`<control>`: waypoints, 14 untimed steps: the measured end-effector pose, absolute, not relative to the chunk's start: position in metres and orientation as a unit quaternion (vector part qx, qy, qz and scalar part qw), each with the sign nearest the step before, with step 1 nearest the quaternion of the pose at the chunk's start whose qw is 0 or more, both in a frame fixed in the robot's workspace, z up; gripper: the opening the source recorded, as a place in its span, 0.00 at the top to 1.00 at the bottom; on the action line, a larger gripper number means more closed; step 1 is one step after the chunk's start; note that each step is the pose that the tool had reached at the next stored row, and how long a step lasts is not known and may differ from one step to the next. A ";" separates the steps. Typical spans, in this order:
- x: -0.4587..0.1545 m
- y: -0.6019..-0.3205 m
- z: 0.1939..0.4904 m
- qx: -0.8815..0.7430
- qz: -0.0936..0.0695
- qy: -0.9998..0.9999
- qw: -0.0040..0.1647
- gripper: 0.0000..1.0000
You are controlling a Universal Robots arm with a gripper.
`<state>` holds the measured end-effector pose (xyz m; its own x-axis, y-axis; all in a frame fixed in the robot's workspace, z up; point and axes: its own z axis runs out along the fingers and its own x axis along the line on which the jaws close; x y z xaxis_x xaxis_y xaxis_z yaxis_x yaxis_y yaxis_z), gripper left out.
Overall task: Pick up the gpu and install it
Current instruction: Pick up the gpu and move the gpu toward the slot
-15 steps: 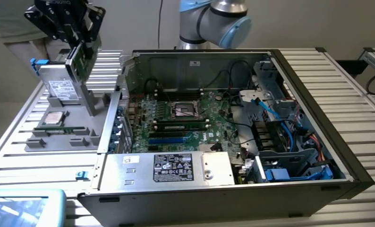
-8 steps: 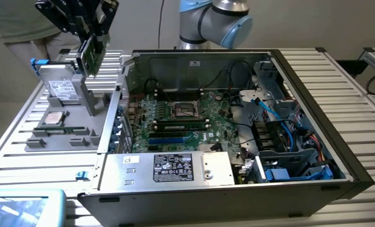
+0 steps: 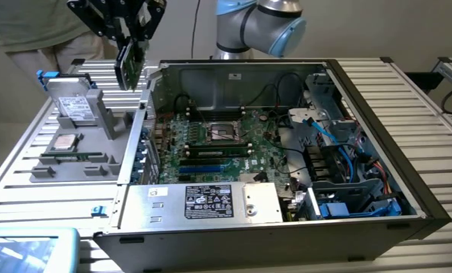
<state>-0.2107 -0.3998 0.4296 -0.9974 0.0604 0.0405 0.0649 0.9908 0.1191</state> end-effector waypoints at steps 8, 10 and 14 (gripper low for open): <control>-0.174 -0.400 0.430 -0.031 -0.060 -0.998 0.019 0.71; -0.165 -0.400 0.430 -0.031 -0.060 -0.998 0.019 0.71; -0.147 -0.400 0.430 -0.031 -0.060 -0.998 0.019 0.71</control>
<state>-0.1470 -0.4004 0.4298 -0.9973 0.0604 0.0413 0.0649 0.9908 0.1190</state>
